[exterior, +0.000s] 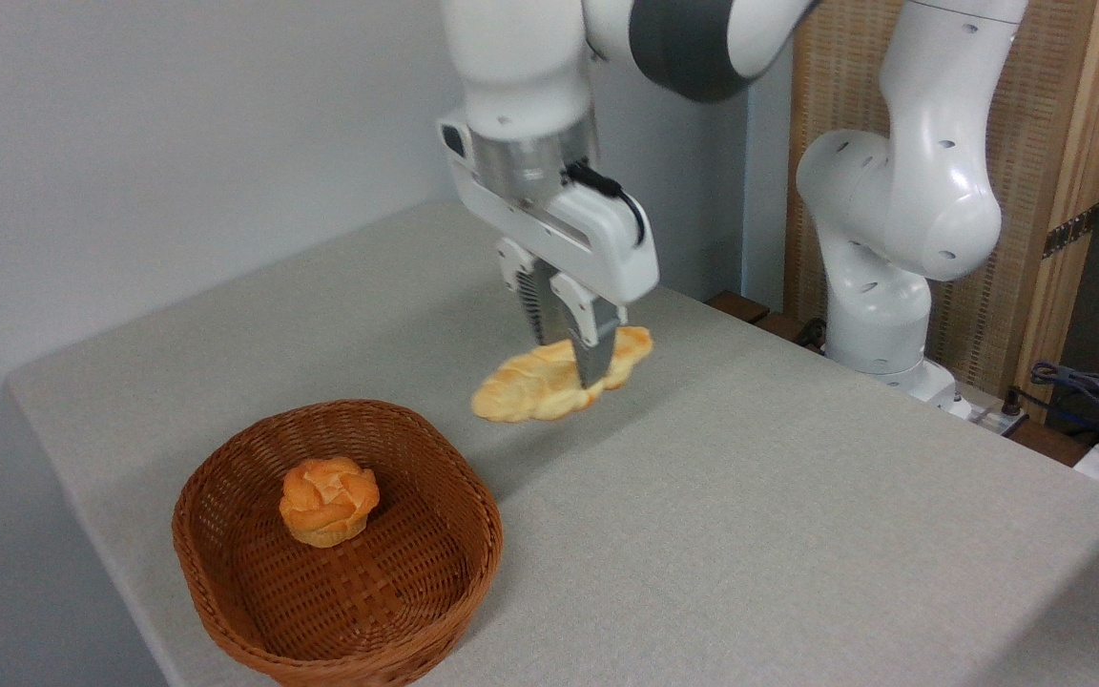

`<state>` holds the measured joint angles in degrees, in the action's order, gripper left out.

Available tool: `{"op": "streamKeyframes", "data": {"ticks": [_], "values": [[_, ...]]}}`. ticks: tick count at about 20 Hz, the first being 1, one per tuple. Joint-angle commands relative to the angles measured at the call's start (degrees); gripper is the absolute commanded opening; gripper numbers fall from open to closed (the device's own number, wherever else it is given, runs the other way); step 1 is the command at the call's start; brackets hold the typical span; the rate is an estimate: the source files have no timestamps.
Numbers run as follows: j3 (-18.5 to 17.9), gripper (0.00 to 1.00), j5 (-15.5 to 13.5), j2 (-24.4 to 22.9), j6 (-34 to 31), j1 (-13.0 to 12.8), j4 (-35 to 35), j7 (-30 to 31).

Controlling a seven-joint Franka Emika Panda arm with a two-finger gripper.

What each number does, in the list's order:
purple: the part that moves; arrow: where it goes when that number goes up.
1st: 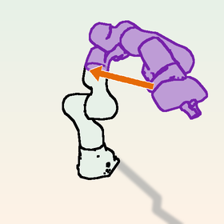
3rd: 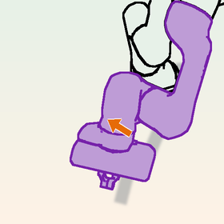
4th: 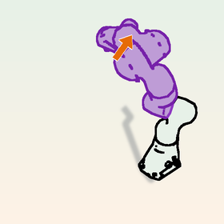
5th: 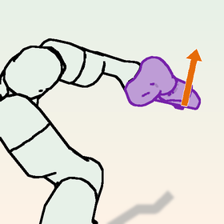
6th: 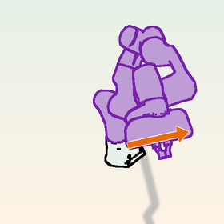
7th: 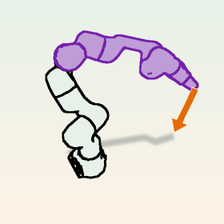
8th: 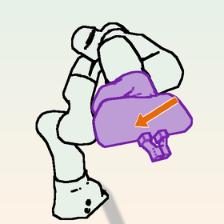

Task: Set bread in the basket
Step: 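Lift the braided loaf and carry it over the woven basket, then lower the loaf into the basket beside the orange bun and open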

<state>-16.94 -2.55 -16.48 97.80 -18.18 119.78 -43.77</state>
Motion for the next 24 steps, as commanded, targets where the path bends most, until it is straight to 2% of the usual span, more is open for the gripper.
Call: {"op": "streamKeyframes", "data": {"ticks": [1, 5, 7, 9, 11, 13, 14, 17, 24], "values": [[-1.2, 0.69, -1.2, 9.3, -1.2, -0.5, -10.9, -0.1], [-2.0, 0.69, -3.1, 16.8, 4.0, 0.1, -18.3, -0.4], [-1.9, 0.69, -3.3, 18.8, 10.2, 0.1, -18.8, -0.2], [-1.9, 0.69, -5.3, 20.3, 16.2, 0.0, -18.8, 0.2], [-1.7, 0.72, -6.1, 21.8, 18.9, 0.0, -18.8, 0.3], [-1.3, 0.98, -5.8, 23.2, 20.5, 0.0, -18.8, 0.3], [-1.3, 1.00, -5.8, 23.7, 20.9, 0.0, -18.8, 0.4], [-0.4, 1.00, -6.0, 24.0, 24.0, -0.1, -18.3, 0.3], [0.2, 1.00, -5.9, 24.1, 24.7, -0.1, -18.0, 0.3]]}}
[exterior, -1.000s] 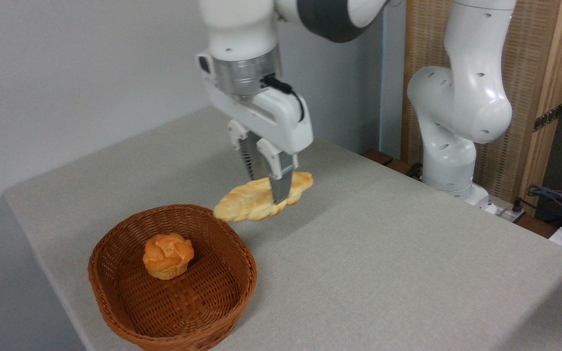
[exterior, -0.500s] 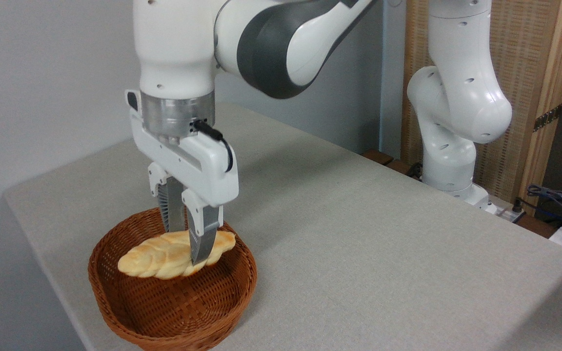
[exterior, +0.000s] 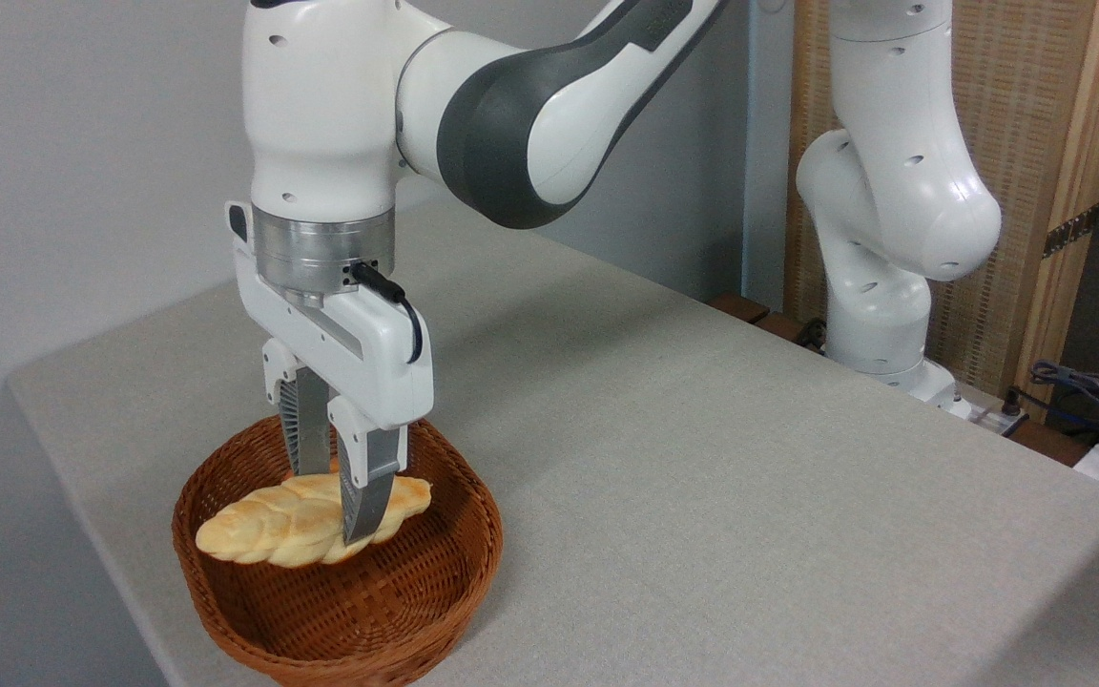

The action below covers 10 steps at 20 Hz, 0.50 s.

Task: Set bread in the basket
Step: 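Lower the loaf into the basket beside the orange bun and open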

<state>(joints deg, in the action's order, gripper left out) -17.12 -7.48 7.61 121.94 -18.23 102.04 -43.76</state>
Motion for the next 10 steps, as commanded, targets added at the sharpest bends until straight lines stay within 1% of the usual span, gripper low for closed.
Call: {"op": "streamKeyframes", "data": {"ticks": [1, 10], "values": [[0.3, 1.00, -1.0, 0.0, 0.4, -0.1, 0.1, 0.3], [0.8, 1.00, -1.0, -0.4, -0.1, -0.1, 0.9, 0.3]]}}
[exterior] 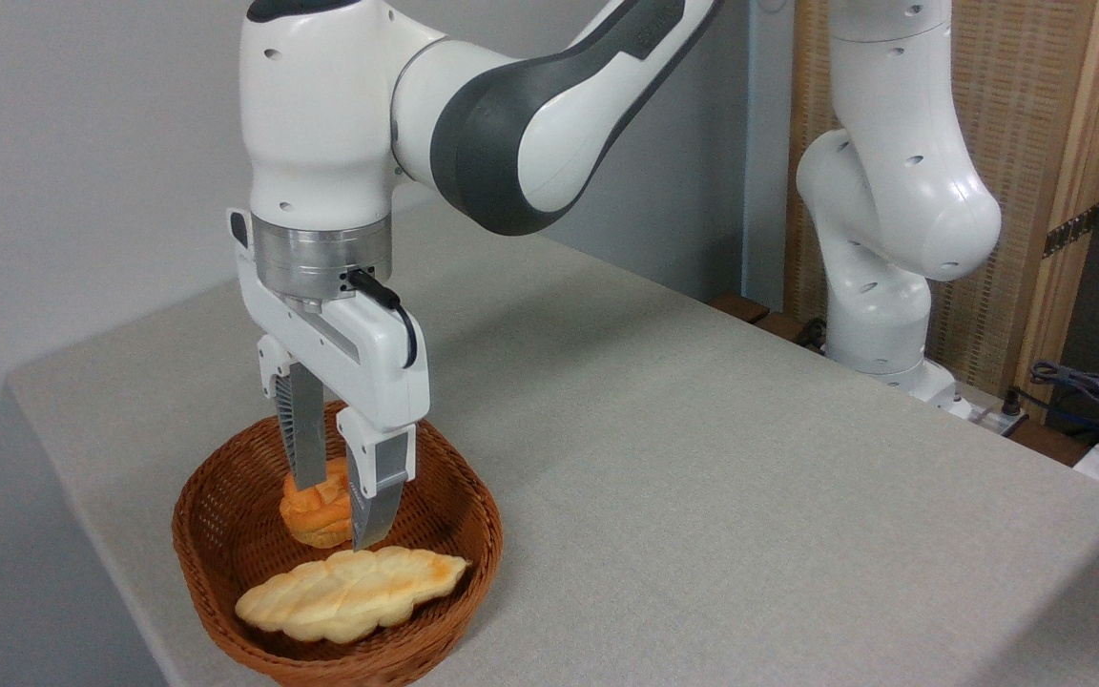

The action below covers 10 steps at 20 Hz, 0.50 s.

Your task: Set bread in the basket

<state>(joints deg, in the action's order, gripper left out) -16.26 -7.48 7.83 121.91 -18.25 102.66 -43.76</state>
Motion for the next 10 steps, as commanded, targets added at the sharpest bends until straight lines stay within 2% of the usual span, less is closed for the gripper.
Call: {"op": "streamKeyframes", "data": {"ticks": [1, 8, 9, 10], "values": [[-0.1, 1.00, -0.8, -1.0, -1.0, 0.0, 0.2, 0.3], [0.7, 1.00, 0.2, -8.8, -20.4, 0.6, -0.3, -0.2], [2.2, 1.00, 0.7, -9.8, -23.1, 2.2, -0.4, 0.1], [5.4, 1.00, 1.1, -10.5, -25.3, 4.9, -0.5, 0.3]]}}
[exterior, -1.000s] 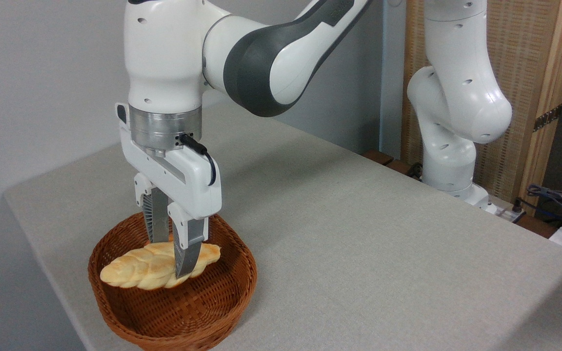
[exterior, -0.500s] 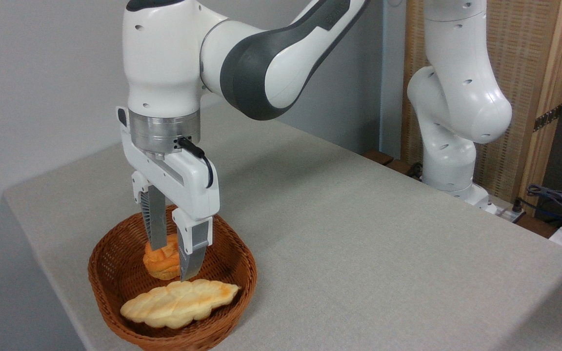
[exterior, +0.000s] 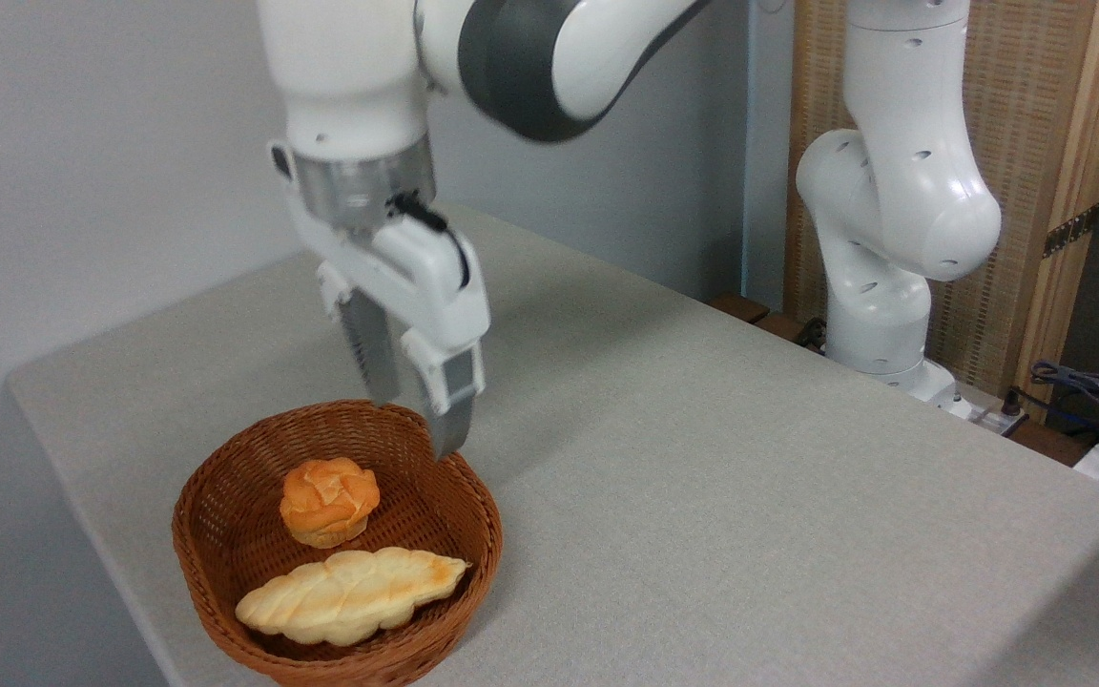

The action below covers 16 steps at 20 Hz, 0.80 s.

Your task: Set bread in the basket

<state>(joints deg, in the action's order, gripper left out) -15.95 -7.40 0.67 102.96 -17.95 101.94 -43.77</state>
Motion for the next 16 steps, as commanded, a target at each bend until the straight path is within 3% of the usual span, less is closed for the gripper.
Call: {"op": "streamKeyframes", "data": {"ticks": [1, 2, 6, 10, 16], "values": [[8.9, 1.00, 1.2, -4.2, -7.6, 7.5, 0.1, 0.9], [11.6, 1.00, 1.8, -5.0, -7.8, 9.6, 0.1, 2.4], [15.6, 1.00, 8.7, -4.5, -9.6, 10.3, -4.2, 10.5], [15.1, 1.00, 8.3, -3.8, -11.3, 11.1, -8.5, 10.3], [13.8, 1.00, 7.8, -3.3, -11.3, 11.2, -9.4, 9.9]]}}
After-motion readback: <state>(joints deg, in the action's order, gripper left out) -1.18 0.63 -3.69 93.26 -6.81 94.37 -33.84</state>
